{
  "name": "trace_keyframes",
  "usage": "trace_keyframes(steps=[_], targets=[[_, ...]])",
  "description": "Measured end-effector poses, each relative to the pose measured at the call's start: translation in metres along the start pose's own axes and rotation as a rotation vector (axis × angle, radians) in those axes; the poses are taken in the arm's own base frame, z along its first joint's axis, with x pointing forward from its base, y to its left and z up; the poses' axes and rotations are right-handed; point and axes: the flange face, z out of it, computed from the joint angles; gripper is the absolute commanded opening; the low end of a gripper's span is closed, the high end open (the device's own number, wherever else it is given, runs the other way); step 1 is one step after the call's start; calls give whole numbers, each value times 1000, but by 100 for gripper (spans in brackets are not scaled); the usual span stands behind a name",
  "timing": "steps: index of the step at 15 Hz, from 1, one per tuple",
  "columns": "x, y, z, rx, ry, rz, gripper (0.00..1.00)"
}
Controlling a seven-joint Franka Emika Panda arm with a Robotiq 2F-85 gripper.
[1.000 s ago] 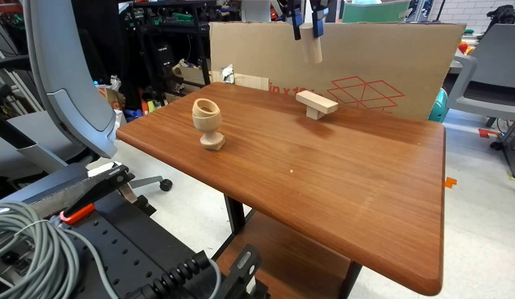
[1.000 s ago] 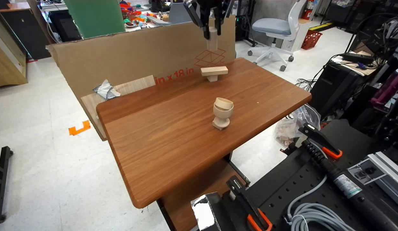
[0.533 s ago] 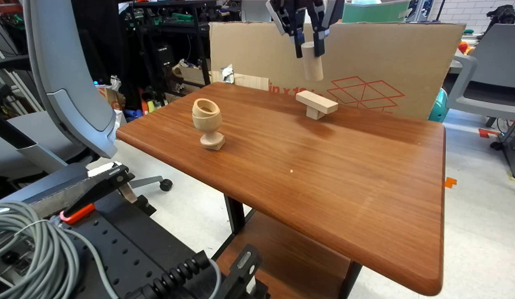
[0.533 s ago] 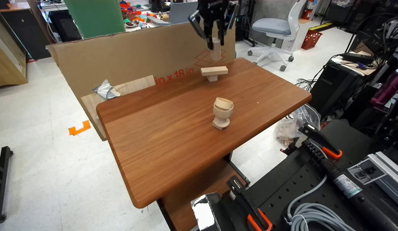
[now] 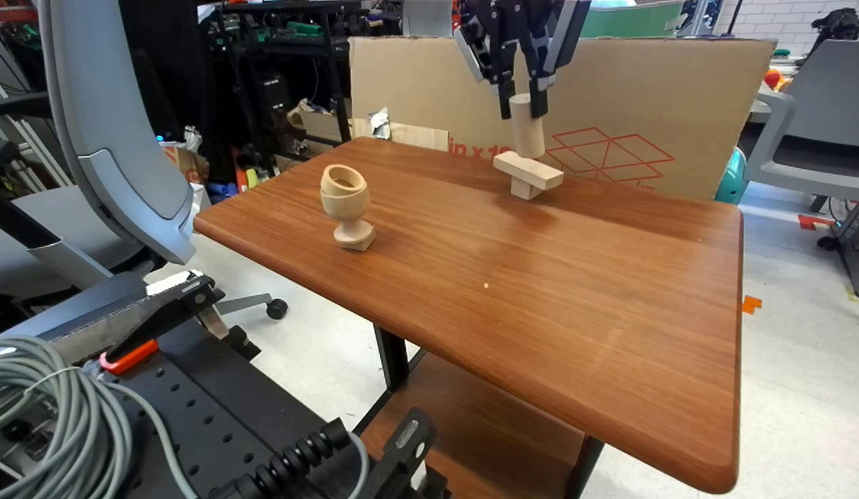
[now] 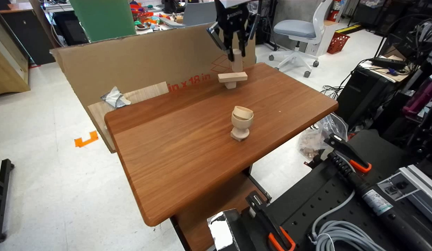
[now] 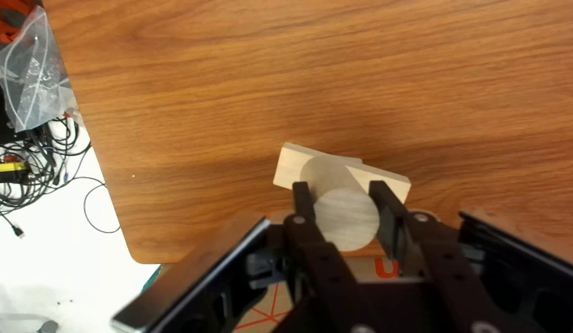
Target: Pick up the round wooden rod and put it on top of the rectangular wooden block
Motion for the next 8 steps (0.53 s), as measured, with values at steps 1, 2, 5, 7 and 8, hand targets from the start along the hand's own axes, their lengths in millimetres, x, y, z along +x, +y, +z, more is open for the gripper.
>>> trace_keyframes(steps=[1, 2, 5, 7, 8], targets=[[1, 1, 1, -2, -5, 2, 10], [3, 1, 3, -4, -10, 3, 10], [7, 0, 6, -10, -18, 3, 10], [10, -1, 8, -11, -19, 3, 10], [12, -1, 9, -12, -19, 2, 10]])
